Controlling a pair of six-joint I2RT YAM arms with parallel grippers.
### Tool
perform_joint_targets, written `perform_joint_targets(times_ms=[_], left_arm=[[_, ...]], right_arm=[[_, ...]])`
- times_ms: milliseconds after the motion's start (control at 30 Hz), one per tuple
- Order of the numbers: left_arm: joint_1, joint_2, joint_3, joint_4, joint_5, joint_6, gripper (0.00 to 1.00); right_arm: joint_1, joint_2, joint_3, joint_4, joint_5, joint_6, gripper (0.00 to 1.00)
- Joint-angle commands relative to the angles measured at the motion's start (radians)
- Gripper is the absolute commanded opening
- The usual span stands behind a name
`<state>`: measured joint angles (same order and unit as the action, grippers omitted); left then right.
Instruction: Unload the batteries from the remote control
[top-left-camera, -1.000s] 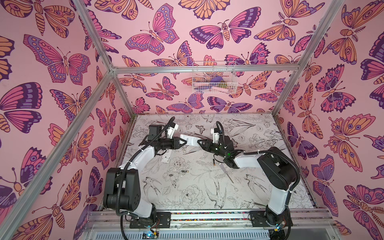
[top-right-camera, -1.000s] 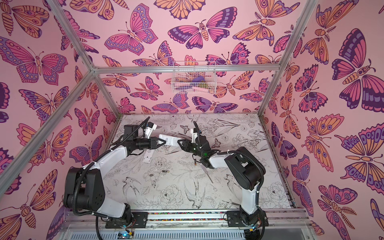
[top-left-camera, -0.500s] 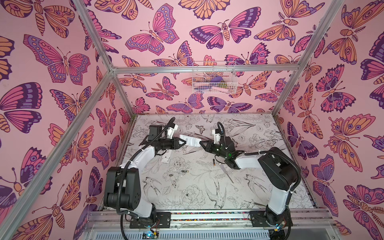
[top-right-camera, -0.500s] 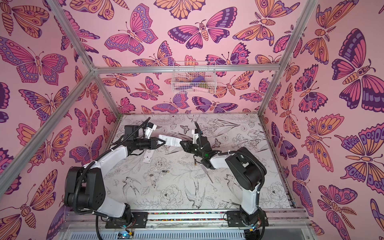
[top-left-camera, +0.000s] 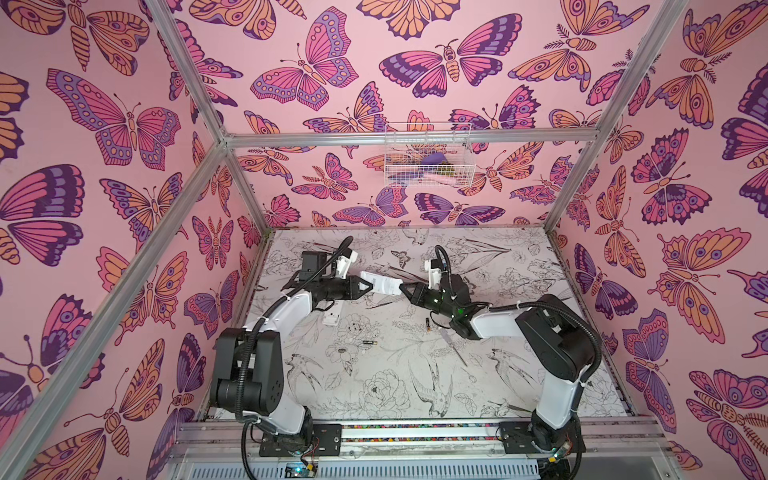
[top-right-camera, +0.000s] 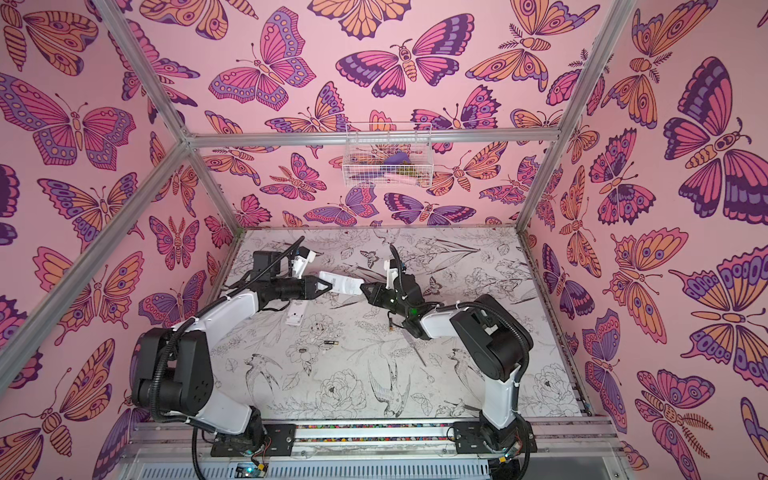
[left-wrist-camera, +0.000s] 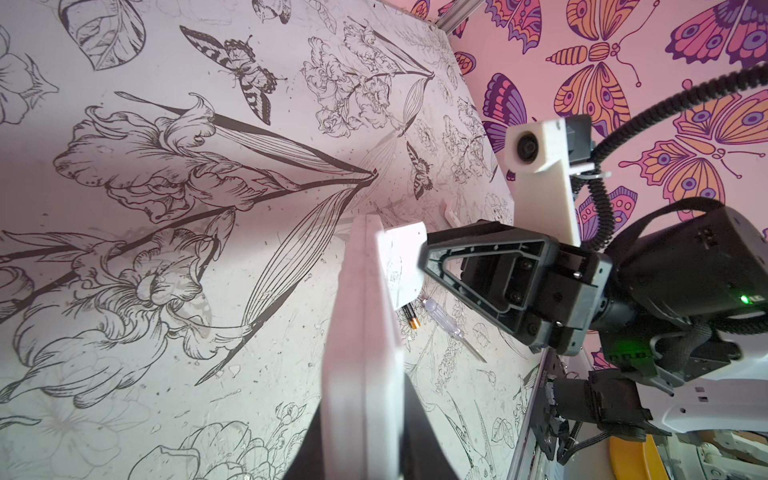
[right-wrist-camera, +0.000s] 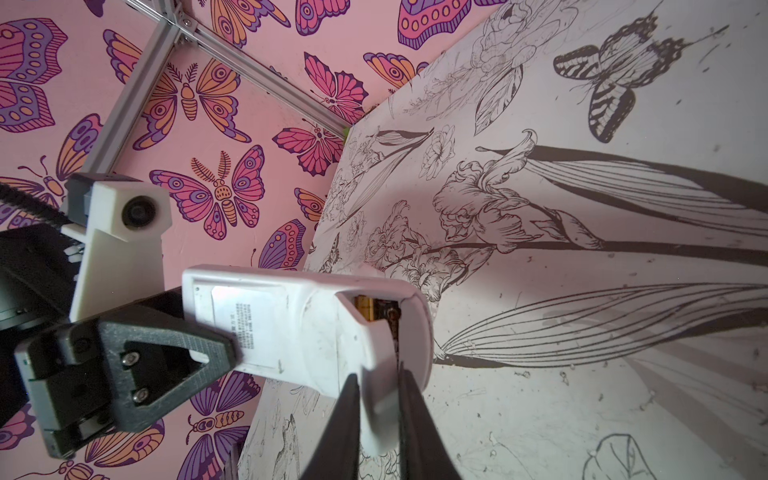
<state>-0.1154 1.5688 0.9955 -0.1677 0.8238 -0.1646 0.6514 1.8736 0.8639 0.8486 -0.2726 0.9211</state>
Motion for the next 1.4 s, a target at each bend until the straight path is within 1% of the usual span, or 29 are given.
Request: perform_joint_targets(times_ms=[0,200,333,467,533,633,733,933,1033,1133,1200,1233,1300,1367], left_arm=[[-0.024,0.017,0.017,-0.001,0.042,0.019,0.00],[-0.034,0.024,0.023,-0.007,0.034,0.028,0.00],[-0.035,0.028,0.034,-0.018,0.036,0.028,0.00],[-0.037,0.022,0.026,-0.014,0.034,0.036,0.00],[-0.035,0.020,0.033,-0.029,0.029,0.039,0.00],[-0.039,0.019,0.015,-0.004,0.024,0.037,0.00],[-0.038,0.015,0.025,-0.020,0.028,0.039,0.00],[-0.046,0.023,0.015,-0.004,0.017,0.029,0.00],[-0.049,0.026,0.010,-0.003,-0.025,-0.014,0.00],[-0.063,0.034,-0.023,0.051,-0.050,-0.079,0.00],[-0.069,0.037,-0.032,0.066,-0.037,-0.125,0.00],[-0.072,0.037,-0.034,0.071,-0.034,-0.143,0.00],[-0.084,0.041,-0.045,0.092,-0.037,-0.169,0.00],[-0.097,0.043,-0.065,0.120,-0.040,-0.175,0.00]], right_arm=[[0.015,-0.023,0.017,0.070,-0.056,0.030,0.20],[0.019,-0.019,0.025,0.088,-0.079,0.018,0.21],[0.021,-0.023,0.022,0.079,-0.062,0.022,0.21],[0.020,-0.010,0.020,0.068,-0.047,0.024,0.15],[0.020,-0.027,0.013,0.069,-0.041,0.020,0.14],[0.019,-0.043,-0.009,0.072,-0.017,0.005,0.09],[0.013,-0.062,-0.013,0.051,-0.026,0.001,0.06],[-0.004,-0.133,-0.062,-0.004,-0.004,-0.034,0.04],[-0.021,-0.200,-0.107,-0.052,0.025,-0.067,0.04],[-0.044,-0.270,-0.132,-0.159,0.029,-0.123,0.04],[-0.063,-0.343,-0.133,-0.295,0.036,-0.179,0.05],[-0.067,-0.377,-0.132,-0.364,0.054,-0.213,0.05],[-0.073,-0.443,-0.115,-0.574,0.125,-0.292,0.04],[-0.078,-0.484,-0.101,-0.718,0.190,-0.366,0.02]])
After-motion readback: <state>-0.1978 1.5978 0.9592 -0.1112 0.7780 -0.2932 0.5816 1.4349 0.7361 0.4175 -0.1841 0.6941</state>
